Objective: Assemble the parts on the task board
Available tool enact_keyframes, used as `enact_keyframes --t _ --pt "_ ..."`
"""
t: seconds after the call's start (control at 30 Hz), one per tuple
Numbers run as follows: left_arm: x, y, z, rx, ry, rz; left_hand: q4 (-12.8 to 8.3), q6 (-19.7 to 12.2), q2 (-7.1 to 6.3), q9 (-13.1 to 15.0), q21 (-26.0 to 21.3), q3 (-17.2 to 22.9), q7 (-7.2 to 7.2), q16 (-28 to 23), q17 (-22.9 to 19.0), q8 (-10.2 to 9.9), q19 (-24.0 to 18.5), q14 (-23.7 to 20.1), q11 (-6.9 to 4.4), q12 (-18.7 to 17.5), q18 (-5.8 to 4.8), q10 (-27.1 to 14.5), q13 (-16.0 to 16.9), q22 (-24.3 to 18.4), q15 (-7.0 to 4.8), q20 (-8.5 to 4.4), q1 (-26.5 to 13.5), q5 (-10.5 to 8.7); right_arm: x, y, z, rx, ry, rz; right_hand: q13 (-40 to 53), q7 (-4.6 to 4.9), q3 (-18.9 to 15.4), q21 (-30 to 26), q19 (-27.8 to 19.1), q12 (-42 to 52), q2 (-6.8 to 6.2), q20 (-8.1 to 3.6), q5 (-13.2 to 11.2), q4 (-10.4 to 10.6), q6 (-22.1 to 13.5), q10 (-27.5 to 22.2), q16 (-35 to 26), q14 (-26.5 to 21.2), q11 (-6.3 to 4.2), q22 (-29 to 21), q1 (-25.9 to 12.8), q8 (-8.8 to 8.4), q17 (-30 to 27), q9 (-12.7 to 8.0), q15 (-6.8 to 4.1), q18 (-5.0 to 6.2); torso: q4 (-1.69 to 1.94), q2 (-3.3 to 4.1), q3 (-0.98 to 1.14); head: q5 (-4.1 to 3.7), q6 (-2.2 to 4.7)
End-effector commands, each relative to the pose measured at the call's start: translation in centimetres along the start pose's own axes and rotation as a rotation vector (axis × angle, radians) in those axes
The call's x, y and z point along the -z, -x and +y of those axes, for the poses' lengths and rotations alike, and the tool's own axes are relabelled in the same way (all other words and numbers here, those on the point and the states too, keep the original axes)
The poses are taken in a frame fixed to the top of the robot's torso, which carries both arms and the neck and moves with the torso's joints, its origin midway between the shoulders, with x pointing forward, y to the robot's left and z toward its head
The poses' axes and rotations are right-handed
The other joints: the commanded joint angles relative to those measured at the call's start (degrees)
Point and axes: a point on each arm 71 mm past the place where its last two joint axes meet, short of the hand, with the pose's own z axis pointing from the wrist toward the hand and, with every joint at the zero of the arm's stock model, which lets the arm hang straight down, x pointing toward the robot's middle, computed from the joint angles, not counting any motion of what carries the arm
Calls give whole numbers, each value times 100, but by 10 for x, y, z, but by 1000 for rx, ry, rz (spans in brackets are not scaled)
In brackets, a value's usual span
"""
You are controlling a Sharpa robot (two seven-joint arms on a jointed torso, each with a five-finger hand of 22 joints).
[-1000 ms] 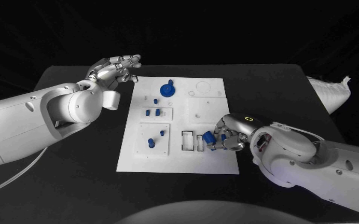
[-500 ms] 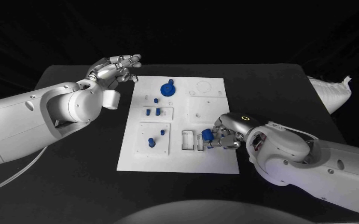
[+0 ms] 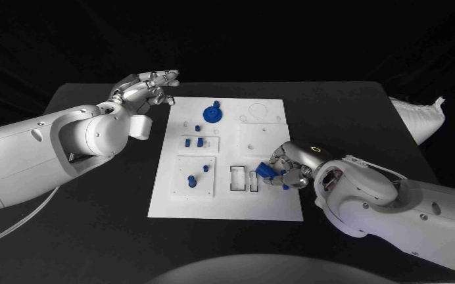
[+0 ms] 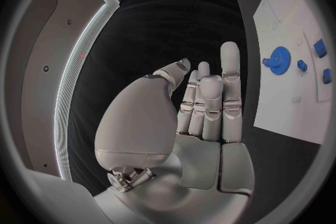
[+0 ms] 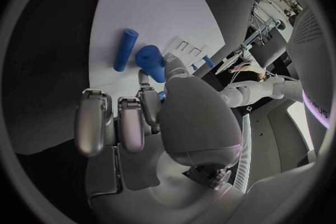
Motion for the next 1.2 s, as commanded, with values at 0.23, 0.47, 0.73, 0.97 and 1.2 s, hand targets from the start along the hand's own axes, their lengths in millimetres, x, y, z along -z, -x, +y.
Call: enact_keyframes --t 0.23,0.47,0.73,0.97,1.2 --pt "0 -3 0 2 -1 32 -22 11 10 9 -24 -23 -29 -28 -25 40 22 -42 14 24 63 -40 8 -7 7 19 24 -3 3 -1 -2 -297 -62 17 56 -58 546 44 36 -54 175 -33 657 191 99 12 23 453 -52 33 14 93 734 203 -28 -61 -1 1 -4 -19 10" --pt "0 -4 0 1 0 34 -23 11 9 9 -25 -24 -29 -35 -38 41 21 -48 14 25 63 -43 8 -7 7 19 26 -3 4 2 1 -348 -57 -11 75 -82 757 92 63 -57 80 -51 672 329 177 64 58 466 -73 112 -229 112 798 241 -47 -76 1 -5 -5 -18 17" --pt "0 -4 0 1 1 36 -26 10 8 9 -27 -23 -29 -39 -46 42 19 -53 14 28 62 -47 9 -8 7 19 28 -3 6 7 11 -369 -28 15 84 -88 857 110 73 -69 -2 -60 826 388 206 91 72 471 -79 142 -405 108 823 265 -53 -82 -3 0 -11 7 22" --pt "0 -5 0 1 1 39 -26 10 8 9 -27 -23 -29 -39 -46 42 19 -53 14 28 62 -47 9 -8 7 19 28 -3 3 0 22 -362 -35 124 45 -80 843 104 68 -135 -60 -58 853 412 217 76 71 469 -71 134 -520 103 821 276 -48 -80 -2 4 -6 20 13" --pt "0 -7 0 2 2 41 -27 9 10 8 -29 -23 -28 -43 -54 45 16 -59 15 31 62 -51 9 -8 7 19 29 -2 -2 -7 30 -336 -51 198 -34 -94 835 148 90 -253 23 -58 798 462 273 68 100 479 -80 210 -763 104 875 296 -52 -95 -2 3 -14 20 5"
